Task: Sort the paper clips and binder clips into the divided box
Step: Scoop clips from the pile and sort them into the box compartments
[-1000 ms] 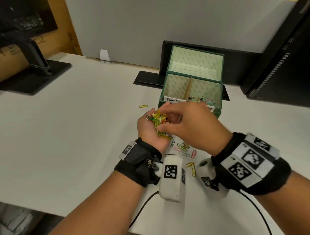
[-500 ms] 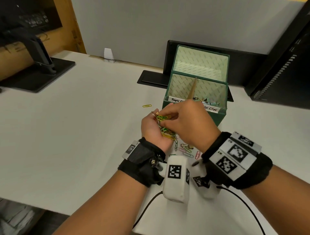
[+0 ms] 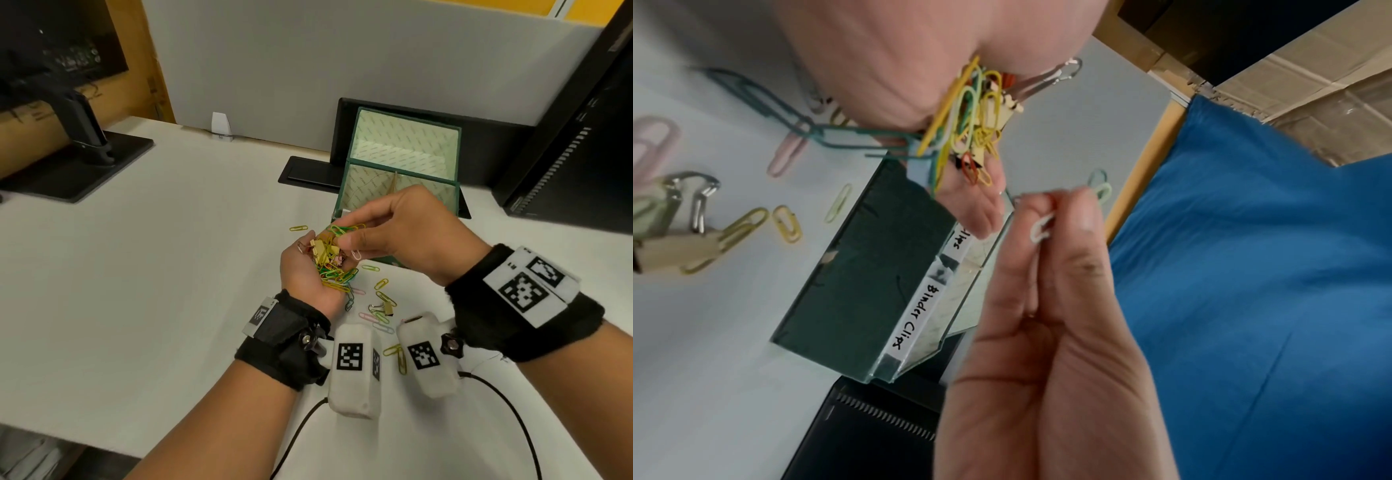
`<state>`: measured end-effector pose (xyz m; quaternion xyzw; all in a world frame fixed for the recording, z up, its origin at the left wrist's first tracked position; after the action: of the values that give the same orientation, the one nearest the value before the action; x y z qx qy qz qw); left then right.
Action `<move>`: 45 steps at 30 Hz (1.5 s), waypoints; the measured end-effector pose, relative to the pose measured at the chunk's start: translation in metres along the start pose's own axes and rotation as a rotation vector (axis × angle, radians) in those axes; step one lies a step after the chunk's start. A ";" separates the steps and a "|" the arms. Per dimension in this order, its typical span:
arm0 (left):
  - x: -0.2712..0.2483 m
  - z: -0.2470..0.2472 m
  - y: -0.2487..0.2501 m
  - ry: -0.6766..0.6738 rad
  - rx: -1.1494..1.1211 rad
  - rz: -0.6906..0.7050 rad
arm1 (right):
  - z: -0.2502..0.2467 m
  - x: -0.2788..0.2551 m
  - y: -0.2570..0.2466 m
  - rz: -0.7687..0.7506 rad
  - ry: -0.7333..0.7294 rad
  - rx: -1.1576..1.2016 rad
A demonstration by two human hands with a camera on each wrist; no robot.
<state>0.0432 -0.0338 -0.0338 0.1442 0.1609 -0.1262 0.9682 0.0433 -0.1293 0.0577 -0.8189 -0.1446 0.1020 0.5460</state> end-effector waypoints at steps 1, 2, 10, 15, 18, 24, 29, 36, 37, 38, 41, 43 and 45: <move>0.001 -0.001 0.001 0.006 -0.011 -0.004 | -0.003 0.000 -0.004 -0.018 0.010 0.007; 0.001 0.000 0.002 0.003 -0.031 -0.011 | -0.008 0.001 -0.009 -0.043 0.049 0.023; 0.001 -0.002 0.001 -0.007 -0.048 -0.044 | -0.049 0.041 -0.011 -0.196 0.520 -0.287; 0.004 -0.004 0.002 -0.025 -0.074 -0.053 | -0.048 0.056 0.008 -0.146 0.528 -0.343; 0.004 -0.003 0.001 -0.030 -0.074 -0.055 | -0.048 0.059 0.009 -0.150 0.548 -0.339; 0.005 -0.004 0.000 -0.027 -0.072 -0.054 | -0.038 0.067 0.014 -0.037 0.323 -0.540; 0.006 -0.004 0.001 -0.017 -0.058 -0.049 | -0.033 0.060 0.003 -0.064 0.237 -0.674; 0.006 -0.004 0.004 -0.032 -0.023 -0.018 | 0.001 -0.001 -0.012 -0.069 -0.027 -0.679; 0.007 -0.005 0.004 -0.016 -0.023 -0.010 | 0.002 -0.007 -0.009 -0.061 -0.017 -0.724; 0.007 -0.005 0.004 -0.009 -0.033 -0.003 | 0.003 -0.012 -0.005 -0.057 0.016 -0.748; 0.008 -0.004 0.005 -0.012 -0.062 0.022 | 0.003 -0.020 0.008 0.000 0.098 -0.705; 0.006 -0.004 0.004 -0.023 -0.070 0.035 | 0.005 -0.021 0.022 0.097 0.082 -0.579; 0.006 -0.004 0.005 -0.025 -0.066 0.049 | 0.013 -0.022 0.034 0.165 0.027 -0.372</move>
<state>0.0494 -0.0289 -0.0382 0.1145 0.1492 -0.0989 0.9772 0.0230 -0.1382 0.0213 -0.9161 -0.0859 0.1069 0.3768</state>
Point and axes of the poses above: each hand's wrist, its own x-axis towards the middle knuckle, its own z-axis out of the palm, y = z × x, the point moved 4 cm from there along x, towards the middle knuckle, and after that the axes turned 4 degrees about -z, right-handed, at the moved point
